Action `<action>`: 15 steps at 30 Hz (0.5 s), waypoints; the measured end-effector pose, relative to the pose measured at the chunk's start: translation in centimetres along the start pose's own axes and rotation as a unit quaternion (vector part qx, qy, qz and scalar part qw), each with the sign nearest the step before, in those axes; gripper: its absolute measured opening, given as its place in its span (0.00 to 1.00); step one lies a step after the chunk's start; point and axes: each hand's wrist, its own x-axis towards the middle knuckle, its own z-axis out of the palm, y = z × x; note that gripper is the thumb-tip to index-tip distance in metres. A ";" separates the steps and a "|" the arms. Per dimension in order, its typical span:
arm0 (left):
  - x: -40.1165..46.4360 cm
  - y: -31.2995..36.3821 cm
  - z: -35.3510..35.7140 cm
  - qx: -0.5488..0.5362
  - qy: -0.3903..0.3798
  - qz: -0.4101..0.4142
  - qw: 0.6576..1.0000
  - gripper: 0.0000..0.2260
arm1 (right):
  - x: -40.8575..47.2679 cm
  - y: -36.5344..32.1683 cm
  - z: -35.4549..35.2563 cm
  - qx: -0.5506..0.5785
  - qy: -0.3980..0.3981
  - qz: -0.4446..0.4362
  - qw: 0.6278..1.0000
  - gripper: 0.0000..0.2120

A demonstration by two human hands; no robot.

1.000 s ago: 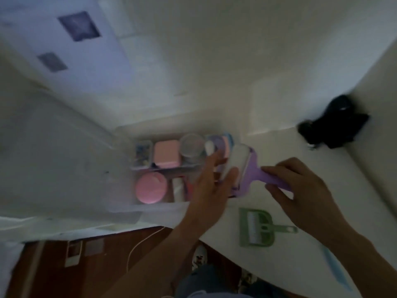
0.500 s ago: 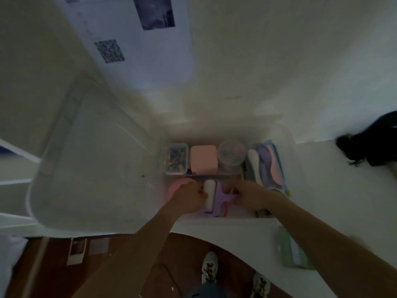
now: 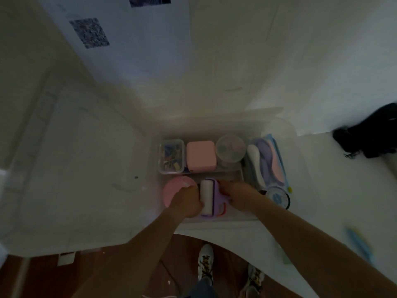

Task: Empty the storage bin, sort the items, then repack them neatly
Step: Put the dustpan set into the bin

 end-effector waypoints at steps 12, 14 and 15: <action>-3.3 4.4 -1.6 0.107 0.234 0.064 0.964 0.20 | -6.7 0.2 -4.4 0.182 0.258 -0.007 0.949 0.21; -4.4 7.0 -1.7 0.101 0.290 0.161 0.938 0.25 | -11.1 1.8 -5.1 0.276 0.318 0.047 0.906 0.17; -4.9 8.7 -1.3 0.094 0.315 0.210 0.921 0.26 | -13.6 2.9 -5.2 0.316 0.356 0.067 0.877 0.15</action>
